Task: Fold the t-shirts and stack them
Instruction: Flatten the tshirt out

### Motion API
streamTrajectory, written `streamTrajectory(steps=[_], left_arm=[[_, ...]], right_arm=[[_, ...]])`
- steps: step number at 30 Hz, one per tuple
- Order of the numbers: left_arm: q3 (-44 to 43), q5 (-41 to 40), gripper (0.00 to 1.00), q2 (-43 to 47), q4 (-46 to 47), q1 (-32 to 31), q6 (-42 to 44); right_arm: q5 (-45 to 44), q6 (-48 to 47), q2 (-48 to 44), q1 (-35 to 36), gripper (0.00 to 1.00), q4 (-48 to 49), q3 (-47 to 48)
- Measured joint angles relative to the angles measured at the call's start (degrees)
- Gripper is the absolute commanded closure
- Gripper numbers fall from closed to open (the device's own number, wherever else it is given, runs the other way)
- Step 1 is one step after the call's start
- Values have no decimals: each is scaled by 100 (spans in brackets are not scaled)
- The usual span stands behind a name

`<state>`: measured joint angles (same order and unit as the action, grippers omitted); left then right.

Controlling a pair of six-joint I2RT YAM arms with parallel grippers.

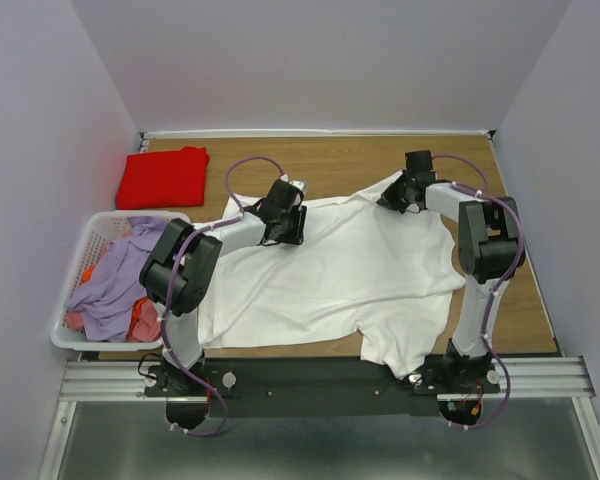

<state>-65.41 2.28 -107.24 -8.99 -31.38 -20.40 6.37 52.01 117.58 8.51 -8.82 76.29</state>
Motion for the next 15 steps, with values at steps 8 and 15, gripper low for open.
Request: streamTrajectory(steps=[8,15], left_arm=[[0,0,52,0,0,0,9],[0,0,52,0,0,0,9]], right_arm=[[74,-166,129,0,100,-33,566],[155,-319,463,0,100,-39,1353]])
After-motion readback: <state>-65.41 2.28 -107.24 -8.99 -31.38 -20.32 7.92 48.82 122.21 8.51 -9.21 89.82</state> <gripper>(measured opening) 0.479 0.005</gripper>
